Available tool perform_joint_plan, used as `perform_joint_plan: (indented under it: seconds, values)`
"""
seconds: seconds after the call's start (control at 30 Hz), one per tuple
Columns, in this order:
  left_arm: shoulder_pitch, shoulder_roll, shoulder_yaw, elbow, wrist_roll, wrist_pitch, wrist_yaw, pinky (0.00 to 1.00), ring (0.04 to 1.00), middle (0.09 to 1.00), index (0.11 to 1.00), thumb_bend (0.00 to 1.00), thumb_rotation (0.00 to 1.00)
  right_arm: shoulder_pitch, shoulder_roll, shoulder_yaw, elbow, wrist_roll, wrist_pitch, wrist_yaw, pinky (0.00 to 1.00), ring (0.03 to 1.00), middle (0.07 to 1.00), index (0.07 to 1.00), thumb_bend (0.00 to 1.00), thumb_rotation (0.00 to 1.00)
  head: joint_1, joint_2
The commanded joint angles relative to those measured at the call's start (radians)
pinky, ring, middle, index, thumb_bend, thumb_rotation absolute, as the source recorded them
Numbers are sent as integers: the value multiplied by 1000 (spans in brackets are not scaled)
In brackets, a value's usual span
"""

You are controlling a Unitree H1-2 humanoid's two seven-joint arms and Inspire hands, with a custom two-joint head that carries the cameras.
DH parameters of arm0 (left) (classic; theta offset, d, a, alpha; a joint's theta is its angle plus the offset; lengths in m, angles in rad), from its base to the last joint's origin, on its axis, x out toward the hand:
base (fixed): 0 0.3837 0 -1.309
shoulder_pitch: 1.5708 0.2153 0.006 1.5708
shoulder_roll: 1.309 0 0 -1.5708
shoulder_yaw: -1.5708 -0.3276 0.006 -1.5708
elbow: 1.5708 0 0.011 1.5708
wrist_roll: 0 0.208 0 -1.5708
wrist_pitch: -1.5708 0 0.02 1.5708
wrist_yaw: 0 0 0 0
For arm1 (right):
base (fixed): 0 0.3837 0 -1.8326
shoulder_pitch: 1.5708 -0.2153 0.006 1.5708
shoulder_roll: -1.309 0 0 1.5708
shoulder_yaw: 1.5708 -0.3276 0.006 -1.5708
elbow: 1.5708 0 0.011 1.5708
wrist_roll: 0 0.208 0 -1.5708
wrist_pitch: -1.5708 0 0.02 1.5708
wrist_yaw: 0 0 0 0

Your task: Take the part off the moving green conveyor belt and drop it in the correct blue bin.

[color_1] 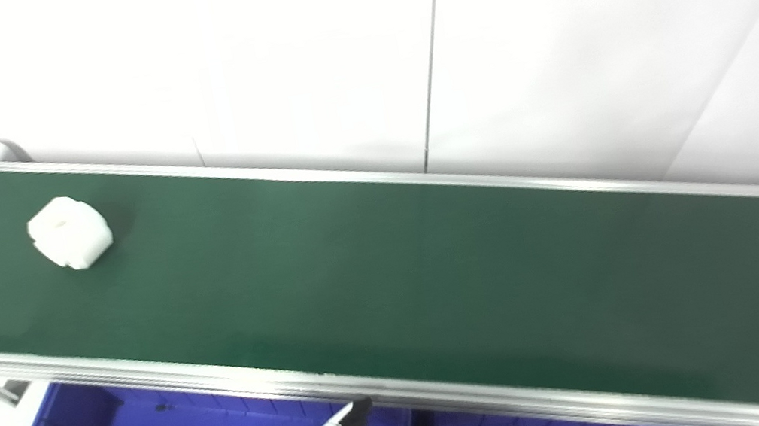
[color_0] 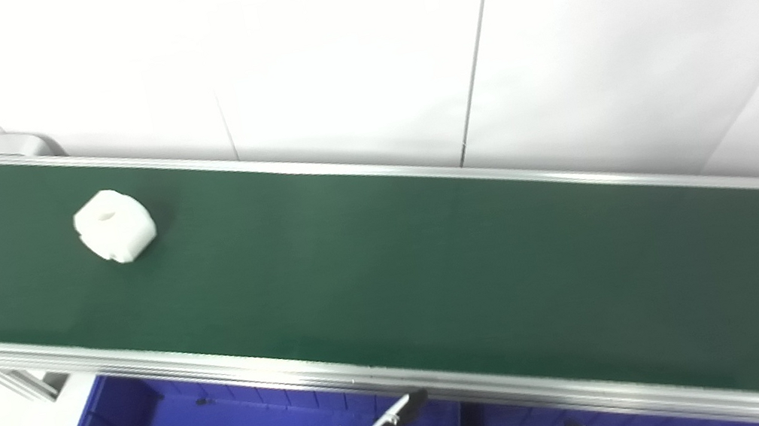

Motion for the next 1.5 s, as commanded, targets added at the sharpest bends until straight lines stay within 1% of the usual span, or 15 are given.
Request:
perform_joint_plan:
  seconds: [0.0,0.07,0.23,0.27,0.3,0.33,0.5,0.6,0.8,0.87,1.0,1.1,1.2,1.4,1.47]
  values:
    - [-13,1,-8,1,-11,-45,14,802,943,1000,982,849,358,-3,-2,-5,-7,-4,-61,-14,920,974,1000,1000,960,427,1,1]
    - [-18,1,-13,6,-9,-45,25,802,939,999,978,853,351,-6,0,-4,1,16,-54,-9,923,976,1000,1000,965,418,1,-6]
    - [-25,5,-18,14,2,-45,31,826,949,999,974,866,382,-17,1,-3,24,18,-62,-13,995,999,1000,1000,967,407,-1,-27]
    - [-29,6,-22,21,0,-45,35,826,949,999,974,866,384,-19,3,-2,29,10,-63,-17,997,1000,1000,1000,967,408,-3,-52]
    - [-32,7,-25,26,-1,-45,39,817,940,993,969,858,372,-20,4,-2,32,5,-63,-20,996,999,1000,1000,968,416,-3,-52]
    - [-36,11,-29,32,-1,-45,42,815,938,991,968,853,370,-21,6,-2,36,-1,-64,-24,992,997,998,1000,968,421,-9,-68]
    - [-46,28,-44,44,8,-45,61,820,942,990,965,855,394,-37,3,12,62,0,-80,-41,978,989,997,1000,954,410,-28,-88]
    - [-46,35,-50,37,0,-46,69,798,931,986,958,850,363,-41,4,17,72,15,-80,-39,961,986,998,1000,958,403,-34,-93]
    - [-24,46,-57,-12,-12,-46,90,808,925,970,937,846,318,-44,3,21,82,22,-81,-43,942,979,991,1000,958,390,-29,-98]
    - [-20,57,-70,-40,-9,-46,117,798,912,957,928,838,312,-44,3,21,81,13,-81,-47,937,977,991,1000,958,398,-29,-98]
    - [0,62,-71,-124,-64,-46,137,765,875,919,888,853,292,-41,7,16,69,15,-75,-40,932,974,987,1000,962,399,-14,-98]
    - [11,55,-43,-223,-152,-46,104,754,864,905,866,868,256,-47,4,19,79,15,-79,-45,916,971,991,1000,960,413,-5,-98]
    - [-12,66,2,-328,-179,-46,89,731,842,888,861,883,232,-54,3,23,85,30,-80,-41,947,975,989,1000,951,399,-6,-98]
    - [-85,98,93,-395,-197,-41,63,754,866,903,881,892,268,-57,13,16,80,6,-74,-50,928,978,999,1000,970,420,-14,-90]
    - [-107,107,114,-402,-200,-36,57,775,883,920,894,884,252,-58,16,15,77,11,-70,-48,911,972,998,1000,973,422,-14,-90]
